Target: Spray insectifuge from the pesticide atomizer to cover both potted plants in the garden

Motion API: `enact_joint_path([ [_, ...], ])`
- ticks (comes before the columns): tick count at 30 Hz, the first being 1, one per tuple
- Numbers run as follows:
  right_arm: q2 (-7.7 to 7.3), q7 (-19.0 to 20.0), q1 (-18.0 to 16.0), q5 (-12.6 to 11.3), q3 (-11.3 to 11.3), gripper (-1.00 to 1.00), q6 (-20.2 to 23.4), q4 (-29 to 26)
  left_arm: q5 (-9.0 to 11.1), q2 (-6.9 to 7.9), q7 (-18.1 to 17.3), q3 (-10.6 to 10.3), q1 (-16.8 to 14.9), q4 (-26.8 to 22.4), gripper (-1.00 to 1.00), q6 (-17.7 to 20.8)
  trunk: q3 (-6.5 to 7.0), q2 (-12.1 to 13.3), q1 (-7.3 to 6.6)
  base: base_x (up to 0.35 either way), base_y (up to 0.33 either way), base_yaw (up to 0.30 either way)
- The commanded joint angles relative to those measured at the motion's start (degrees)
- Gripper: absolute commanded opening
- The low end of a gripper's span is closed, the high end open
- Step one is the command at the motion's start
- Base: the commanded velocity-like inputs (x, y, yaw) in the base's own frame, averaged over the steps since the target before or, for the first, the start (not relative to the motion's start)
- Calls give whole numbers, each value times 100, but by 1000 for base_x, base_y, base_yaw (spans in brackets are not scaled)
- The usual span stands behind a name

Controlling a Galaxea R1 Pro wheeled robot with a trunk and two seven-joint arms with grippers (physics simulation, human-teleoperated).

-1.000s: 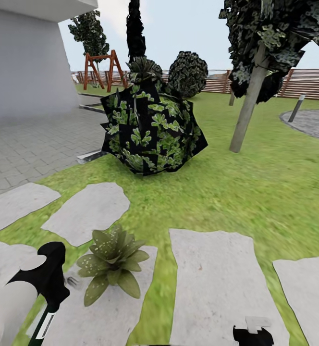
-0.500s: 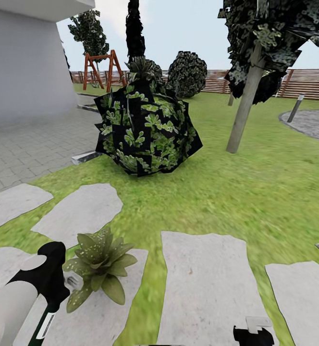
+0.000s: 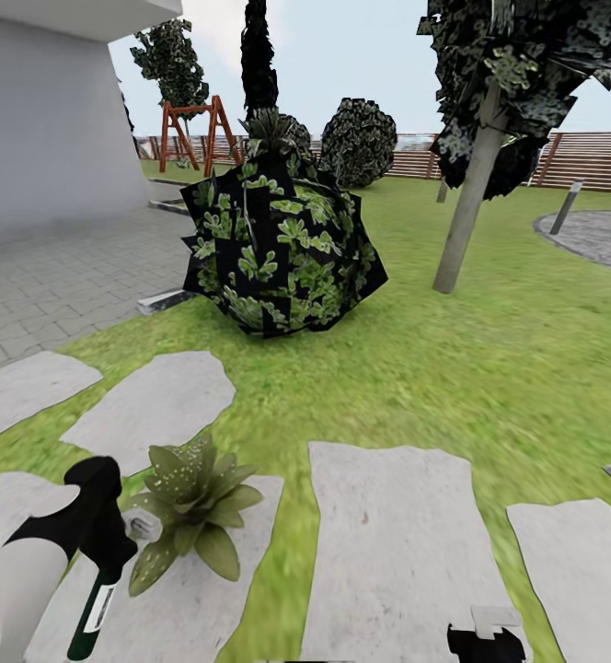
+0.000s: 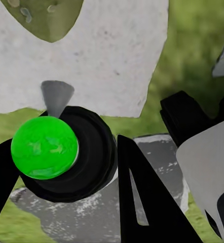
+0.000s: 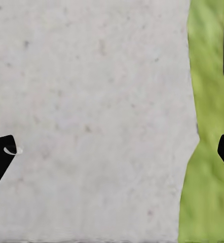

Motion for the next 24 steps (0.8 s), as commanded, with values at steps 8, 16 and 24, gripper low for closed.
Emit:
enact_joint_path([
  [8,22,-16,-4,55,-45,100,-22,9,-60,14,-55,16,2,-90,-100,65,-5,-2,-3,-243,0,188],
  [16,22,-16,-4,59,-45,100,-22,9,-65,-14,-55,6,2,-231,-100,82,-5,-2,-3,-11,0,245],
  [24,22,-16,-4,60,-45,100,-22,9,-52,-75,-55,-3,-27,-238,-100,103,-5,-2,-3,95,-137,16],
])
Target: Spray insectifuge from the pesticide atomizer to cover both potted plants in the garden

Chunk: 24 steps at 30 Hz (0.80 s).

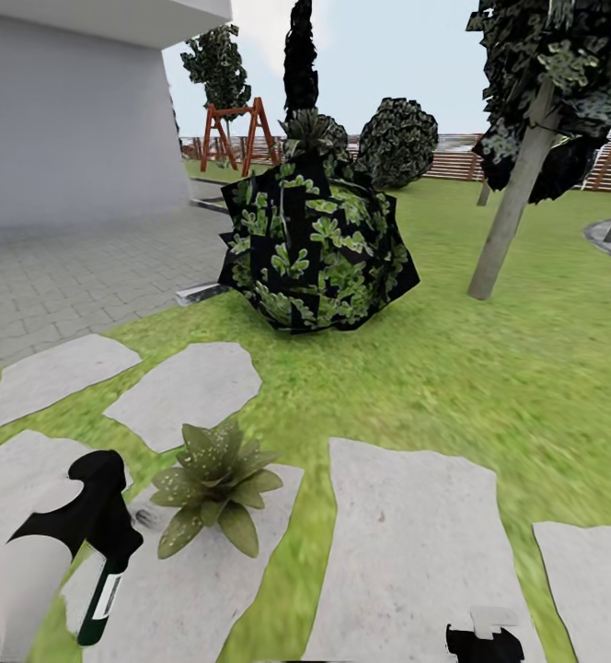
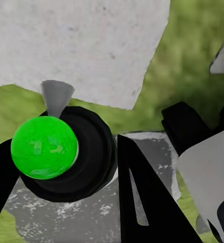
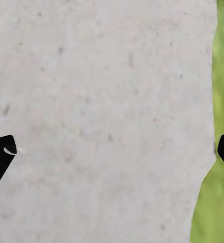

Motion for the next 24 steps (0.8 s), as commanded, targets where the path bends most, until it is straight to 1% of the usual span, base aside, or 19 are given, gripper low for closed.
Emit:
enact_joint_path([
  [1,2,-9,-5,60,-44,100,-22,10,-55,-12,-57,4,-9,-8,-100,65,-5,-2,-1,-26,-261,0],
  [7,2,-9,-5,60,-44,100,-22,10,-63,-169,-57,-3,-30,-141,-100,80,-5,-2,-1,-98,-269,22],
  [12,7,-9,-5,60,-44,100,-22,10,-51,-216,-57,-6,-87,-161,-100,105,-5,-2,-1,-83,-270,190],
  [16,-11,-4,-5,60,-44,100,-22,10,-83,-239,-57,-11,-279,-154,-100,105,-5,-2,-1,155,-239,26],
  [19,-15,-8,-5,60,-44,100,-22,10,-133,-248,-57,-19,-340,-160,-100,94,-5,-2,-1,209,-193,2],
  [22,-15,-6,-5,60,-44,100,-22,10,-113,-246,-57,-25,-595,-100,-100,80,-5,-2,-1,54,-48,0],
  [24,-10,-2,-5,60,-44,100,-22,10,-109,-222,-57,-35,-698,-71,-100,53,-5,-2,-1,7,-6,0],
])
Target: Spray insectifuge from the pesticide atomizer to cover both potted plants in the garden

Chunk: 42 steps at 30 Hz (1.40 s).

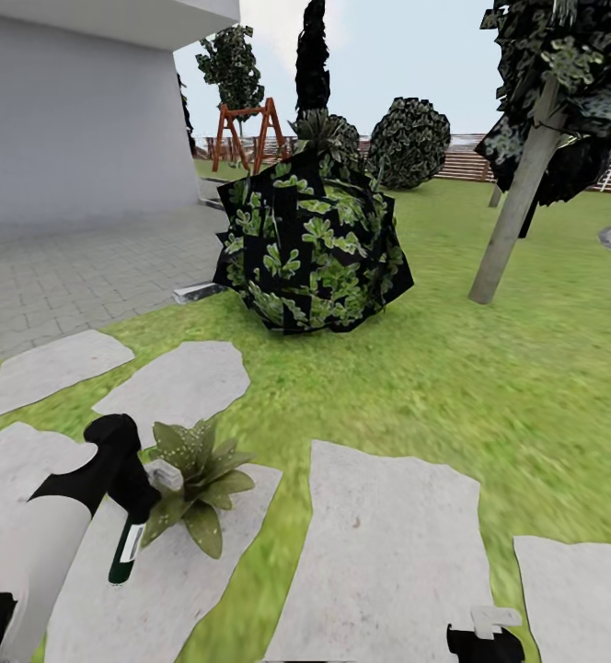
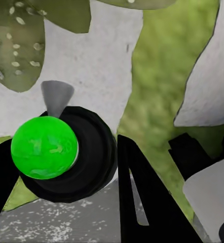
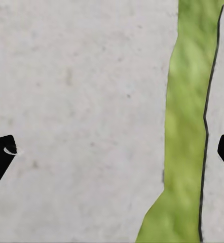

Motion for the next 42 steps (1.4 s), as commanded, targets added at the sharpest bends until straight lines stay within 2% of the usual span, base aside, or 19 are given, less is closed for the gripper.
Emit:
enact_joint_path([
  [1,3,-10,-5,60,-45,100,-22,8,-47,14,-54,-4,-25,1,-100,52,-5,-2,-1,2,-2,0],
  [4,11,-15,-5,60,-45,100,-22,7,-47,52,-54,-9,-181,55,-100,39,-5,-2,-1,0,0,6],
  [8,13,-26,-5,60,-45,100,-22,2,-47,64,-54,-10,-504,643,-100,28,-5,-2,-1,0,0,212],
  [10,13,-27,-5,60,-45,100,-22,2,-47,49,-54,-10,-538,726,-100,27,-5,-2,-1,0,0,268],
  [14,13,-27,-5,60,-45,100,-22,0,-56,-11,-54,-25,-563,765,-100,27,-5,-2,-1,0,0,271],
  [19,13,-19,-5,51,-45,100,-22,0,-62,-24,-54,-88,-564,759,-100,37,-5,-2,-1,134,-133,17],
  [24,13,-25,-5,51,-45,100,-22,0,-65,-24,-54,-89,-564,758,-100,36,-5,-2,-1,67,-234,33],
  [34,13,-27,-5,52,-45,100,-22,0,-73,-25,-54,-89,-564,758,-100,45,-5,-2,-1,-62,-261,254],
  [42,13,-26,-5,57,-45,100,-22,5,-73,-24,-54,-89,-564,758,-100,63,-5,-2,-1,11,-268,70],
])
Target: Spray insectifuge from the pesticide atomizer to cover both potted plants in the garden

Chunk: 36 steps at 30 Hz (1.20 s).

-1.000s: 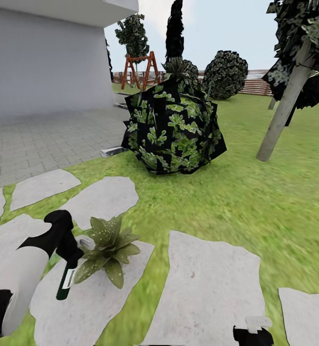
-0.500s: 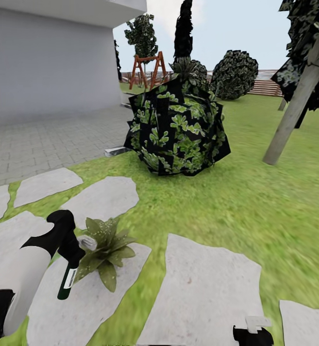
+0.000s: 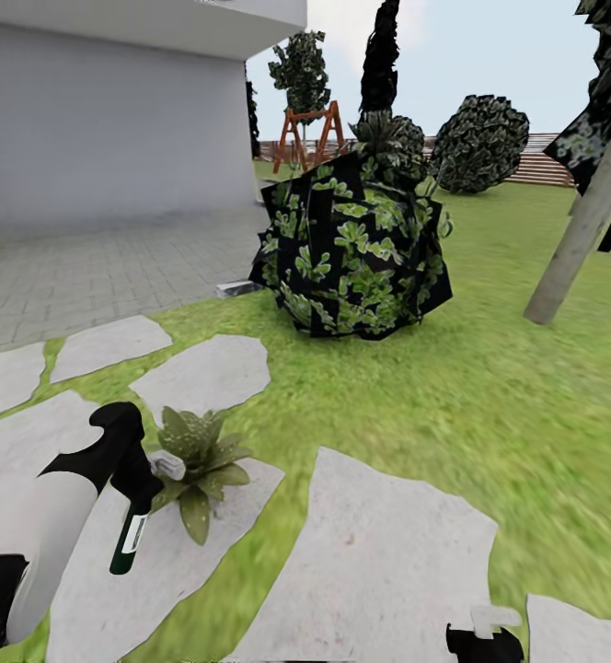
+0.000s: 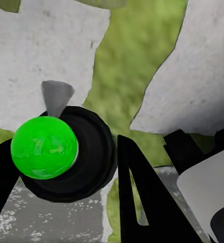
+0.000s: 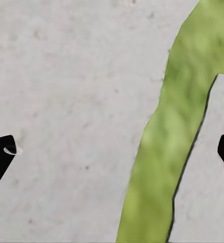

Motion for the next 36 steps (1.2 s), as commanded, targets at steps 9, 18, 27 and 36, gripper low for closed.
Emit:
enact_joint_path([
  [9,9,-10,-4,62,-44,100,-21,10,-57,0,-55,-6,-4,-3,-100,75,-5,-2,-1,109,-259,266],
  [18,2,-6,-4,62,-44,100,-21,4,-57,-2,-55,-6,-4,-45,-100,85,-5,-2,-1,226,-182,163],
  [27,2,-10,-4,62,-44,100,-21,8,-59,-1,-55,-6,-4,-53,-100,86,-5,-2,-1,149,-5,182],
  [36,2,-10,-4,62,-44,100,-21,8,-64,18,-55,-26,35,7,-100,84,-5,-2,-1,1,0,278],
])
